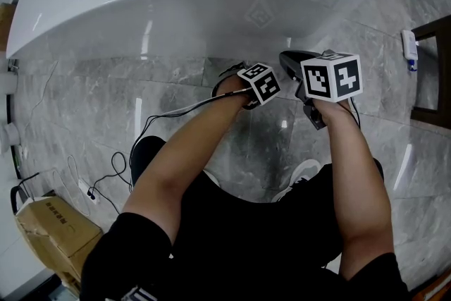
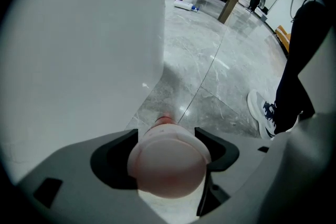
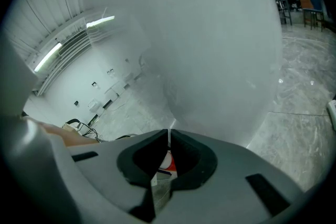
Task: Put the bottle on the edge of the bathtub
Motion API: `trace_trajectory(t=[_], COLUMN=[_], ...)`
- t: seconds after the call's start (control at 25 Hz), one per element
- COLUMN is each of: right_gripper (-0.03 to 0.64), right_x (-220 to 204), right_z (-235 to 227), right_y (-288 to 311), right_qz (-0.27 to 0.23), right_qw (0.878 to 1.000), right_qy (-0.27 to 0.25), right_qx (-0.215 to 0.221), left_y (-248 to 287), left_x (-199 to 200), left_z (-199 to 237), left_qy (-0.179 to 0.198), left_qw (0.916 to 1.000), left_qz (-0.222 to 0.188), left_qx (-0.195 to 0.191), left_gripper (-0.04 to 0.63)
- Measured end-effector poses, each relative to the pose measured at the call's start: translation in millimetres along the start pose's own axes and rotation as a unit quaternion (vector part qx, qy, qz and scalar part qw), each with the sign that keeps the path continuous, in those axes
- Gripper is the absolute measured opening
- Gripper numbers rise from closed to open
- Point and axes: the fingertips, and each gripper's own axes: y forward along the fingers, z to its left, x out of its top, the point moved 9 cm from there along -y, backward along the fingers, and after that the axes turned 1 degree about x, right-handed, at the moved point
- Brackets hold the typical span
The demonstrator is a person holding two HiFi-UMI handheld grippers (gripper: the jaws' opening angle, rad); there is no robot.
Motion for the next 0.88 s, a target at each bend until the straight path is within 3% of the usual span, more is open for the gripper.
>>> trace_trajectory(t=[0.28, 0.48, 0.64, 0.8, 0.88], right_gripper=[0.040, 0.040, 0.041, 0.040, 0.040], right_x=[4, 9, 8, 2, 3], right_z=[6, 23, 45, 66, 76], right_y=[5, 9, 8, -2, -11], right_qz=[-0.003, -0.009, -0.027, -0.054, -0.086], right_qw=[1.000, 0.999, 0.998, 0.997, 0.995], right_qy=[-0.016, -0.036, -0.063, -0.057, -0.045], right_qx=[0.010, 0.017, 0.006, 0.006, 0.006], left_y=[-30, -59, -77, -95, -104], left_x=[-18, -32, -49, -70, -83], left_z=[3, 3, 7, 0, 0], left_qy=[-0.069, -0.129, -0.153, -0.164, -0.173], left_qw=[0.9947, 0.9795, 0.9710, 0.9597, 0.9558], left_qz=[-0.065, -0.141, -0.178, -0.217, -0.229], left_qx=[-0.038, -0.063, -0.045, -0.071, -0.063], left_gripper=[0.324, 0.324, 0.324, 0.321, 0.285])
